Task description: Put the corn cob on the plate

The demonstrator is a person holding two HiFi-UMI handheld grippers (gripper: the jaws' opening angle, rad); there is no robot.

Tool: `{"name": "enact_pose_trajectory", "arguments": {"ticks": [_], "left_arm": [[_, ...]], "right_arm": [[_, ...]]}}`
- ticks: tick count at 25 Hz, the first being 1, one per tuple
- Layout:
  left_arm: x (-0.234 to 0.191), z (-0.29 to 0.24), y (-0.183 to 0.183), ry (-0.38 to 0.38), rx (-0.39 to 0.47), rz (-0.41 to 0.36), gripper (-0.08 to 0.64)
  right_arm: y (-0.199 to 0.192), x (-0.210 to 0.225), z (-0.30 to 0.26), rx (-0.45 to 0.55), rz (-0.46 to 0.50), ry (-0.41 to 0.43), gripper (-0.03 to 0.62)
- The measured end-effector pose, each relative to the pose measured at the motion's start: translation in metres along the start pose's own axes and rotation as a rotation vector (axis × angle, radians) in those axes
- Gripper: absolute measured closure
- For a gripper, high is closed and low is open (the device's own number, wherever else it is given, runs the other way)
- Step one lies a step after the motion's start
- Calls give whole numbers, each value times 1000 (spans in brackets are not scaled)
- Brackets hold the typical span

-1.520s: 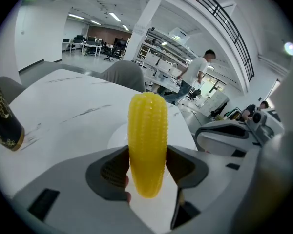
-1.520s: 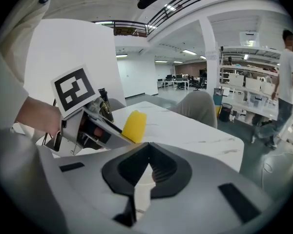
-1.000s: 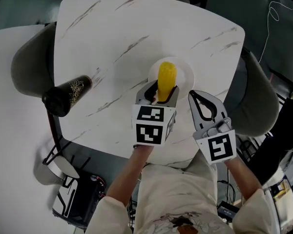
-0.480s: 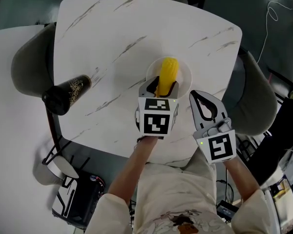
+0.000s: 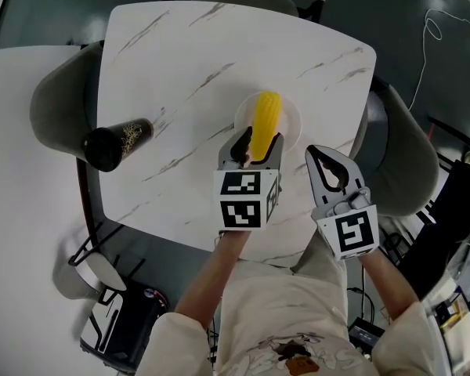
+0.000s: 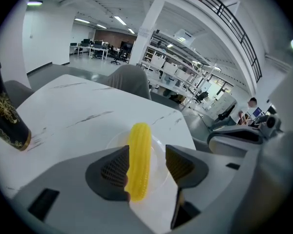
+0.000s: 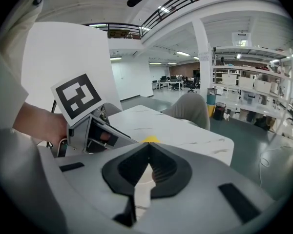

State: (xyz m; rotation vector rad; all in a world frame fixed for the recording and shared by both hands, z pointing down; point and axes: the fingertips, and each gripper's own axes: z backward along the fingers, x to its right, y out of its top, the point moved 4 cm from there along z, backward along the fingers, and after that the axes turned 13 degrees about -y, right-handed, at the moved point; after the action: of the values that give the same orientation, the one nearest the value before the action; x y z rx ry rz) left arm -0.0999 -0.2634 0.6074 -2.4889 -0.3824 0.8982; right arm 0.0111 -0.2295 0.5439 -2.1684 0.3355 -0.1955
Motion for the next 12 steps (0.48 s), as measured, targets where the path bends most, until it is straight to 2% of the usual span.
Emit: {"name": "enact_pose_trajectory", "arguments": {"ticks": [6,9,12], "left_arm": [[20,25,3,10,105,5,324],[35,38,0,-15,176,39,324],[48,49,0,-24,210,34,324]], "right_arm": [[7,-9,22,22,78,62,589],[10,-14,39,21,70,90,589],[10,-14,52,14,54,98,589]]}}
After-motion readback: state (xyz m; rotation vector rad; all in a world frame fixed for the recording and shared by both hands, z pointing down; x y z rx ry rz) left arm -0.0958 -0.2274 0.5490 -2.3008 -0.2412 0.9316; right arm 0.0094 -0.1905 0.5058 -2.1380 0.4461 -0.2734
